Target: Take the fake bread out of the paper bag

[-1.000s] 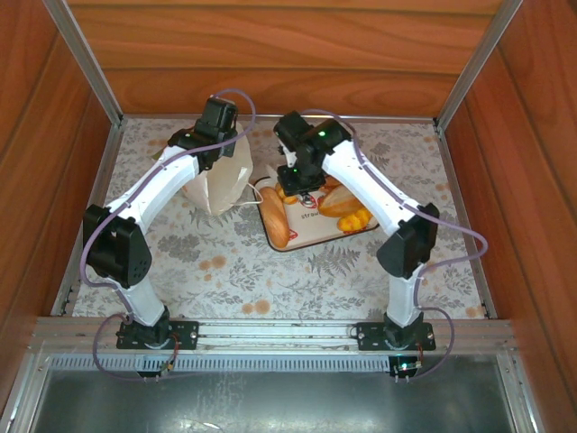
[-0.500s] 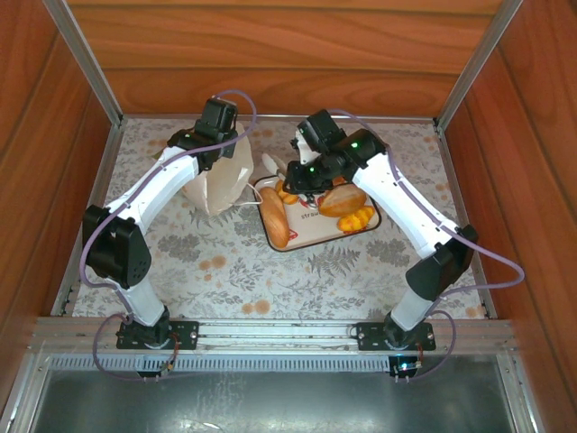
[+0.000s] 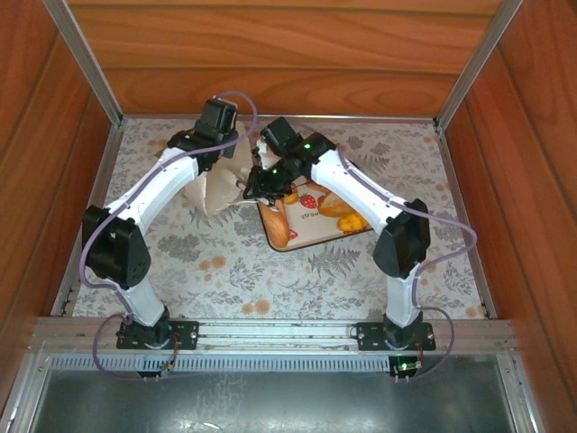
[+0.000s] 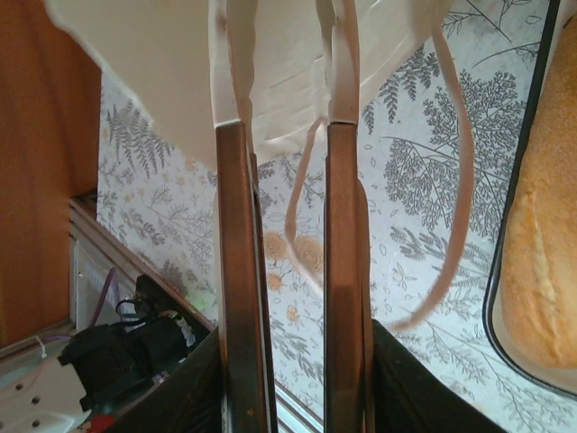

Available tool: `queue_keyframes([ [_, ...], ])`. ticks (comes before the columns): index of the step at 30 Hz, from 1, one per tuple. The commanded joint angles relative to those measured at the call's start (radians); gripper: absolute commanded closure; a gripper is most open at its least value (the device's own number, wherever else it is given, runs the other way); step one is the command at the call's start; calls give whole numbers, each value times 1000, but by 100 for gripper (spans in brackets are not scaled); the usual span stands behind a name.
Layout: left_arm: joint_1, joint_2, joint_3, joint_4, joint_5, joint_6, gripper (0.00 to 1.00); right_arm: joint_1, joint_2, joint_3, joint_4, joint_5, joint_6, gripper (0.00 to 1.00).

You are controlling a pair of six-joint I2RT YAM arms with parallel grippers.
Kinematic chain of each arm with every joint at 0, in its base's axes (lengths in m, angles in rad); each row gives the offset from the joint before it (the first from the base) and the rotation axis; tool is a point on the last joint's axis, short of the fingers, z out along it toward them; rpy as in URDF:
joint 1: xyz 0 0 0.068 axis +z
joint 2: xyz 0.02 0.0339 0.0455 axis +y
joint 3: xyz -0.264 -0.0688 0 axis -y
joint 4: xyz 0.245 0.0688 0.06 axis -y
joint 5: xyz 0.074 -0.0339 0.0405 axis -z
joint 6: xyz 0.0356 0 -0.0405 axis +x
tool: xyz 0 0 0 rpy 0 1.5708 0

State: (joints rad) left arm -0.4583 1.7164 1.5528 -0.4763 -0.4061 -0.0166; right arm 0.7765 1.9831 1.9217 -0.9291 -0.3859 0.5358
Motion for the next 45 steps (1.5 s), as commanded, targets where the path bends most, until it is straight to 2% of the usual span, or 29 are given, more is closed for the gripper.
queue_keyframes([
  [1, 6, -51, -28, 37, 14, 18, 100, -2, 33, 71, 40, -37, 31, 59],
  [7, 6, -82, -75, 81, 24, 25, 100, -2, 139, 182, 46, -53, 65, 53],
  [15, 6, -88, -92, 126, 38, -10, 100, -2, 244, 308, 31, -48, 111, 51],
  [31, 7, -94, -84, 143, 4, 44, 100, 9, 267, 284, 90, -25, 144, 52],
  [45, 59, -175, -234, 345, 82, 87, 100, 9, 392, 426, 79, 3, 167, 51],
])
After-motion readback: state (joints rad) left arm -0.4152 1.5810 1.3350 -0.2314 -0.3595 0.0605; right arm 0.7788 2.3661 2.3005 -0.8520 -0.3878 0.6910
